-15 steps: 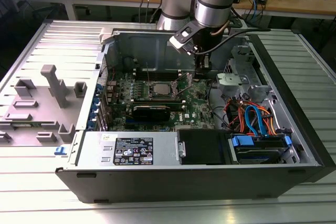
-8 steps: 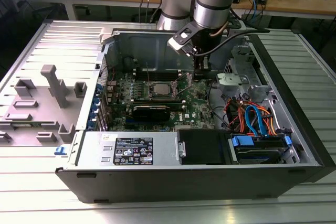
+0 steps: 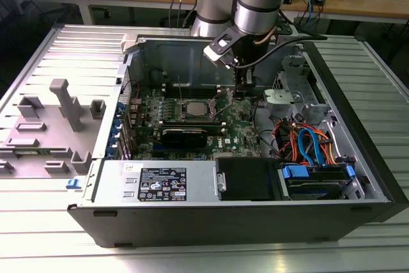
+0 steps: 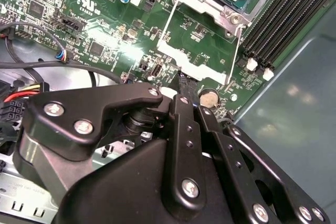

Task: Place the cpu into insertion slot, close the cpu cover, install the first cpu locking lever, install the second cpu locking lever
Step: 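Close the cpu cover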

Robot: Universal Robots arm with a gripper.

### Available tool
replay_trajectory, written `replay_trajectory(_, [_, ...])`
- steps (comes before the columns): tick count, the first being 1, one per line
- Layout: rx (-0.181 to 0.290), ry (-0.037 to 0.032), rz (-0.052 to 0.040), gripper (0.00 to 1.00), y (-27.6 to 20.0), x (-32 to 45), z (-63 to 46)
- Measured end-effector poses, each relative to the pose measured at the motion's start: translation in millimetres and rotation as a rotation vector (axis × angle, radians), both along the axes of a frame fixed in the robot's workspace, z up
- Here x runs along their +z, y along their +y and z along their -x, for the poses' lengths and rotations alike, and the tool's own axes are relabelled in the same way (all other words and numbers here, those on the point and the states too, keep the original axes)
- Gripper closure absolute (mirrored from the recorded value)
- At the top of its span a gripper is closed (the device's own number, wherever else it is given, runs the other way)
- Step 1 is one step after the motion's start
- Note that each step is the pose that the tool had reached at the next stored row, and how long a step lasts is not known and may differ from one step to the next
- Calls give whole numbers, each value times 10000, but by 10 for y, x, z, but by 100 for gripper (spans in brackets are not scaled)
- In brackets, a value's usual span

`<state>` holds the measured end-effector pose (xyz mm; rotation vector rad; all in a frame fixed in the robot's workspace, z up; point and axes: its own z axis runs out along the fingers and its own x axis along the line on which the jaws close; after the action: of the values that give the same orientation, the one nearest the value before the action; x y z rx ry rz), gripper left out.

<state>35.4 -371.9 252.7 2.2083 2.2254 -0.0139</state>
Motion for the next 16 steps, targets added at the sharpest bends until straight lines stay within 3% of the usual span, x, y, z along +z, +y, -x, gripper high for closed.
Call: replay_trajectory(16, [0, 30, -2, 89, 0, 15, 116])
